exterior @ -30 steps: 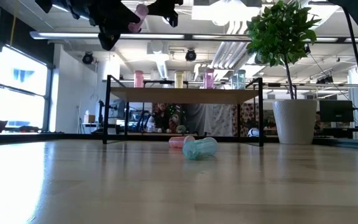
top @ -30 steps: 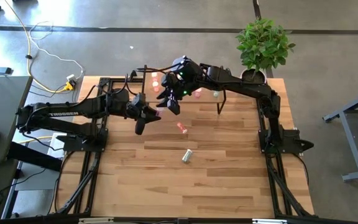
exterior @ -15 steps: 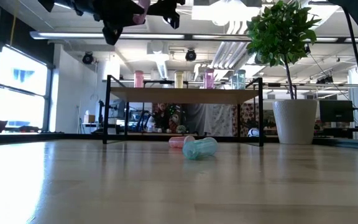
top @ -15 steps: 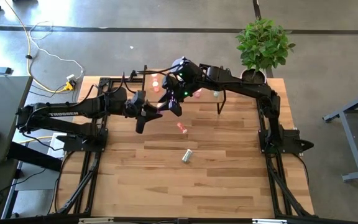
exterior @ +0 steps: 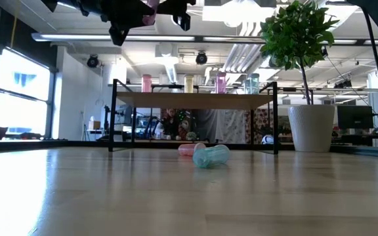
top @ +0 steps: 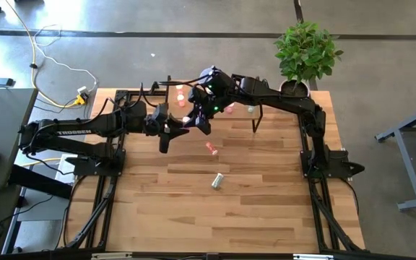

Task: Pick and place medicine bottles onto shelf by color
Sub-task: Put the purple pill bottle on the shelf aligned with the purple pill bottles

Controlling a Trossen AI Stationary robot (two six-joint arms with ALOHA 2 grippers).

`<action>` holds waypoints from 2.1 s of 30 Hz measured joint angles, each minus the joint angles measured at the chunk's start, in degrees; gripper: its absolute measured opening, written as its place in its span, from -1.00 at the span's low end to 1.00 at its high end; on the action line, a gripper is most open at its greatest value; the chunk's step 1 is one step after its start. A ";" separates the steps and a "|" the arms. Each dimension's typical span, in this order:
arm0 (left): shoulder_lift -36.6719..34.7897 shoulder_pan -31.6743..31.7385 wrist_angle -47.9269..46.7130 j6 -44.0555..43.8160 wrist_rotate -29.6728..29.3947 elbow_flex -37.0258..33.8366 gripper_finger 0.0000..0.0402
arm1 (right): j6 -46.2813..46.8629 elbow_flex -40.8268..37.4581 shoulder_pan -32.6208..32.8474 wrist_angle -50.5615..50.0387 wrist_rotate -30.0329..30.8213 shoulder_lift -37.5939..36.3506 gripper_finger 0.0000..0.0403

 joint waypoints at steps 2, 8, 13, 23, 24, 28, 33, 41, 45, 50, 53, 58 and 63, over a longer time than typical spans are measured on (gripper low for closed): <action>0.00 0.00 0.00 -0.01 0.00 0.00 -0.55 | 0.00 0.00 0.00 0.00 0.02 0.00 -0.37; 0.00 0.00 0.02 -0.21 0.00 0.00 -0.55 | 0.83 0.00 0.00 0.00 0.04 0.00 -0.49; 0.00 0.00 0.02 -0.26 0.00 0.00 -0.54 | 0.85 0.00 0.00 -0.17 0.02 0.00 -0.50; 0.00 -0.04 0.07 -0.60 -0.97 0.00 -0.40 | 0.90 0.00 -0.02 -0.22 0.04 0.00 -0.51; 0.00 -0.04 0.07 -0.60 -1.04 0.00 -0.38 | 0.90 0.00 -0.02 -0.22 0.04 0.00 -0.52; 0.00 -0.02 0.10 -0.60 -1.30 0.00 -0.24 | 0.90 0.00 0.02 -0.28 0.00 0.00 -0.52; 0.00 -0.02 0.22 -0.06 -2.52 0.00 0.00 | 0.90 0.00 0.02 -0.87 0.08 0.00 -0.52; 0.00 0.01 0.13 -0.58 -4.22 0.02 0.22 | 0.55 0.00 -0.06 -2.83 3.88 0.00 -0.52; 0.00 0.00 0.13 0.66 -4.13 0.02 0.22 | 0.44 -0.02 -0.63 -3.77 4.81 -0.75 -0.52; 0.00 0.09 0.16 2.44 -4.11 0.04 0.21 | -1.34 -0.02 -1.78 -5.73 9.27 -3.33 -0.52; 0.00 0.39 0.15 3.94 -4.16 0.07 0.21 | -3.04 -0.02 -2.76 -6.32 11.38 -5.10 -0.52; 0.00 1.53 0.16 6.07 -4.32 0.07 0.21 | -7.19 -0.02 -5.21 -6.65 15.82 -8.22 -0.52; 0.00 3.99 0.88 7.33 -4.33 0.07 0.21 | -10.97 -0.02 -9.31 -6.64 20.47 -11.28 -0.52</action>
